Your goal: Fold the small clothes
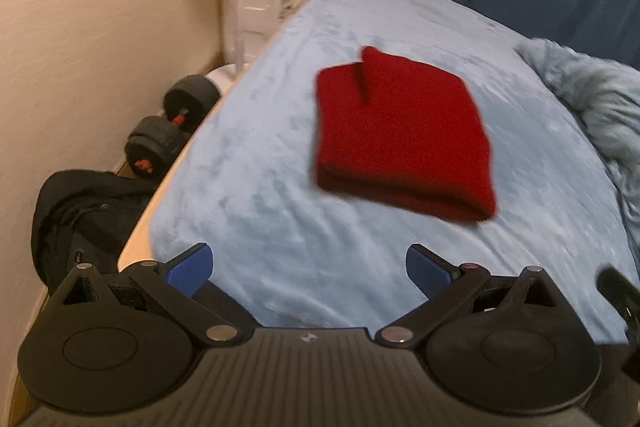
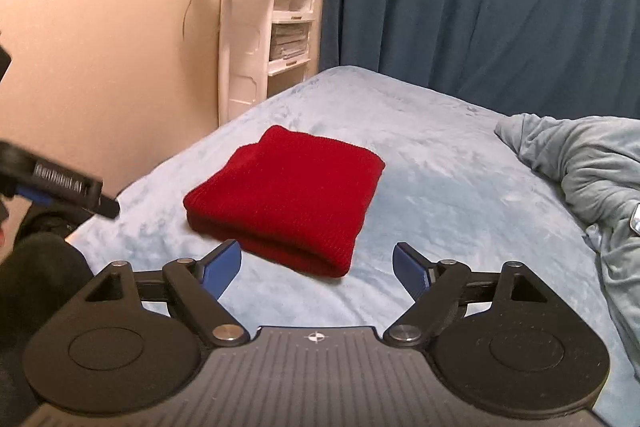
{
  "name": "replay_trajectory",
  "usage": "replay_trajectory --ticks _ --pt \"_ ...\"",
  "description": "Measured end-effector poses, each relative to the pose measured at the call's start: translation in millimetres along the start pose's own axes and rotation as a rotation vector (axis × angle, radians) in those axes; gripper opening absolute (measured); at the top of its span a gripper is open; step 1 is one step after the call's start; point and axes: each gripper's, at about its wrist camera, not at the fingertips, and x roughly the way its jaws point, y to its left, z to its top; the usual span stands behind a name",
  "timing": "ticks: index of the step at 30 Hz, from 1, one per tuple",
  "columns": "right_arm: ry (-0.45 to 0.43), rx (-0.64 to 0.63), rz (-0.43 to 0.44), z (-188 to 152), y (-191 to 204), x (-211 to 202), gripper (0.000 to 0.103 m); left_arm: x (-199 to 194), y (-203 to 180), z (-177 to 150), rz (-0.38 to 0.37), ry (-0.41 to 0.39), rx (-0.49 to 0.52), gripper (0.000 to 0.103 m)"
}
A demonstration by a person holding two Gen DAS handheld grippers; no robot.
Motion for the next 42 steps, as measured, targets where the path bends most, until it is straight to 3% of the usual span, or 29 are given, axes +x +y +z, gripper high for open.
replay_trajectory --ticks 7,13,22,28,42 --pt "-0.004 0.051 -0.001 -7.2 -5.6 14.1 0.084 -9.0 -20.6 -7.0 0.019 -0.014 0.051 0.103" --pt "0.037 0.12 -0.014 -14.6 -20.1 28.3 0.084 3.4 -22.9 -3.3 0.038 0.014 0.053 0.103" --pt "0.035 0.117 -0.026 -6.6 -39.6 52.4 0.084 33.4 -28.7 12.0 0.049 0.053 0.036 0.103" --pt "0.084 0.165 -0.013 -5.7 -63.4 84.2 0.084 57.1 -35.7 32.8 -0.008 0.049 -0.038 0.103" --pt "0.188 0.373 0.105 27.9 -145.7 201.6 0.087 153.3 -33.2 66.1 -0.046 0.202 -0.253 0.103"
